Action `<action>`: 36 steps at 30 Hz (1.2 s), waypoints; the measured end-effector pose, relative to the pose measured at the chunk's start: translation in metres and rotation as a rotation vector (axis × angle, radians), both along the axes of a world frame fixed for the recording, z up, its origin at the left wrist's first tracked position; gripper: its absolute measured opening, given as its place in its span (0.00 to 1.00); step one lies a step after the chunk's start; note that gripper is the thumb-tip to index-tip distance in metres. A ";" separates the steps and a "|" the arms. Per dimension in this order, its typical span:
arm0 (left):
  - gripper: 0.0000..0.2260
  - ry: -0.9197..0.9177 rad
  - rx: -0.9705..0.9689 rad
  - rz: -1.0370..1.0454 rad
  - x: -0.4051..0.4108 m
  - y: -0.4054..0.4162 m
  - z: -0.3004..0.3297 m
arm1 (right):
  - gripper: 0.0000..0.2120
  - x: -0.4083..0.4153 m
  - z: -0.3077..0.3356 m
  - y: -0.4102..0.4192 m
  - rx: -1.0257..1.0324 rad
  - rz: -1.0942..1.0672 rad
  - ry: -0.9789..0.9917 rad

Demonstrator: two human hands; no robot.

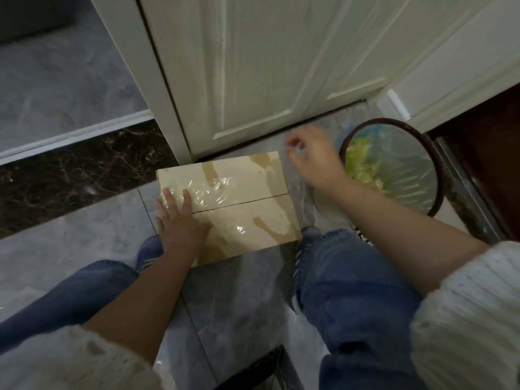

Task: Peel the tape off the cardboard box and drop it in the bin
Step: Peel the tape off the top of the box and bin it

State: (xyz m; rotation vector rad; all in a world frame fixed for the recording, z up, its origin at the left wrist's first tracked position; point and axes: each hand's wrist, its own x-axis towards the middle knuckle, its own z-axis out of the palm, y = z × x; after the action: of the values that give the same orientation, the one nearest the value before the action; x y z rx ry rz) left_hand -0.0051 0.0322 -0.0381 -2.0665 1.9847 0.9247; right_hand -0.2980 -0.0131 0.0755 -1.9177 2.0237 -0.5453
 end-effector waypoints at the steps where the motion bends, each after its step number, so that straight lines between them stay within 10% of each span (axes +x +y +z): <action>1: 0.43 0.008 0.002 -0.001 -0.001 -0.001 0.001 | 0.13 0.016 -0.012 -0.002 0.130 0.054 -0.031; 12: 0.44 0.021 -0.048 -0.019 -0.001 -0.002 -0.002 | 0.38 0.105 -0.079 0.014 0.552 0.176 -0.088; 36: 0.38 -0.016 0.027 -0.079 -0.007 -0.011 0.003 | 0.31 0.117 -0.092 0.010 0.331 0.185 0.017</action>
State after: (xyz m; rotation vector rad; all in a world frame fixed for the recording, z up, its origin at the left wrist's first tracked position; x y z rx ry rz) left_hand -0.0124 0.0217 -0.0354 -1.9596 2.0190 0.9109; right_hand -0.1812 -0.0034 -0.0160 -1.8805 1.7877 -0.1376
